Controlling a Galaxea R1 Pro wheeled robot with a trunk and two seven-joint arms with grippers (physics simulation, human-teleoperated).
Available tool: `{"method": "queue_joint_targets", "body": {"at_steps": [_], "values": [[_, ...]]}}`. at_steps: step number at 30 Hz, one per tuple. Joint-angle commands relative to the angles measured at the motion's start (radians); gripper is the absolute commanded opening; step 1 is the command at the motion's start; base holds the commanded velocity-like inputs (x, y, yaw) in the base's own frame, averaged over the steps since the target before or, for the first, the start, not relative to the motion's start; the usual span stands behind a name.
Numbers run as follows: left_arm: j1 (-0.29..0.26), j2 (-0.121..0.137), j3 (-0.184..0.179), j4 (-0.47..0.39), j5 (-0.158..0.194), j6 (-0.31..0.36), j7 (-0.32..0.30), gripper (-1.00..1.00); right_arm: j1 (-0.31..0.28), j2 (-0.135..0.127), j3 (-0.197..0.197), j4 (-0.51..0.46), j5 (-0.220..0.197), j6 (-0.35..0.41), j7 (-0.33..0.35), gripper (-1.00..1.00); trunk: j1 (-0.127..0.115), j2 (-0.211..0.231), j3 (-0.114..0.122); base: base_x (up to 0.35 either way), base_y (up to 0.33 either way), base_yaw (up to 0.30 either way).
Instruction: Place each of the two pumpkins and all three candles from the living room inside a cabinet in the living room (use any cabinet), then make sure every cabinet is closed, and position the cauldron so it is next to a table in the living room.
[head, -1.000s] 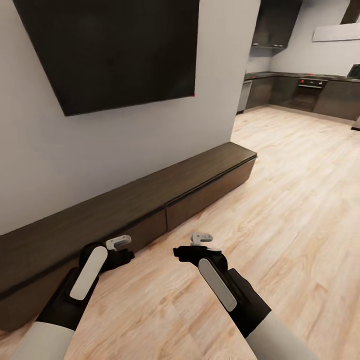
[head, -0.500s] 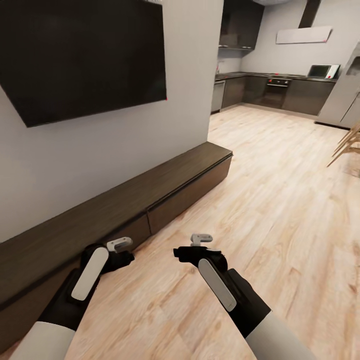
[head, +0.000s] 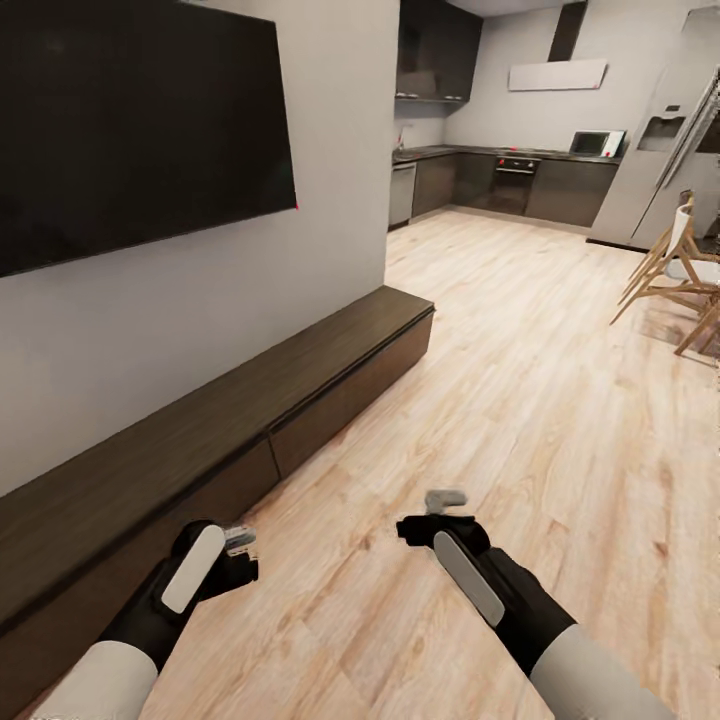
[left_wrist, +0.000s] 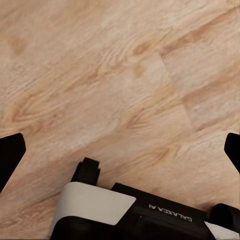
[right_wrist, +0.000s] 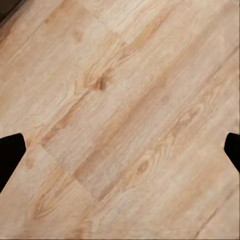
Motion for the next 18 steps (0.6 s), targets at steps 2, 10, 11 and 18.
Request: {"method": "queue_joint_targets", "body": {"at_steps": [2, 10, 11, 18], "values": [[-0.001, 0.001, -0.014, 0.062, 0.002, -0.033, 0.008, 1.0, -0.001, -0.041, 0.005, 0.091, -0.014, -0.026, -0.006, 1.0, -0.008, 0.014, 0.006, 0.0, 0.0, -0.084], [-0.001, -0.001, -0.198, 0.387, -0.091, -0.367, -0.132, 1.0, 0.011, -0.064, 0.008, 0.484, -0.014, -0.387, 0.001, 1.0, -0.039, 0.07, 0.032, 0.0, 0.0, -0.022], [-0.001, -0.001, -0.217, 0.422, -0.097, -0.397, -0.169, 1.0, 0.011, -0.063, 0.008, 0.537, -0.014, -0.424, 0.004, 1.0, -0.042, 0.077, 0.036, 0.0, 0.0, -0.002], [0.0, -0.004, -0.273, 0.604, -0.106, -0.703, -0.273, 1.0, 0.012, -0.056, 0.013, 0.828, -0.003, -0.631, 0.243, 1.0, -0.069, 0.126, 0.058, 0.0, 0.0, 0.0]]}}
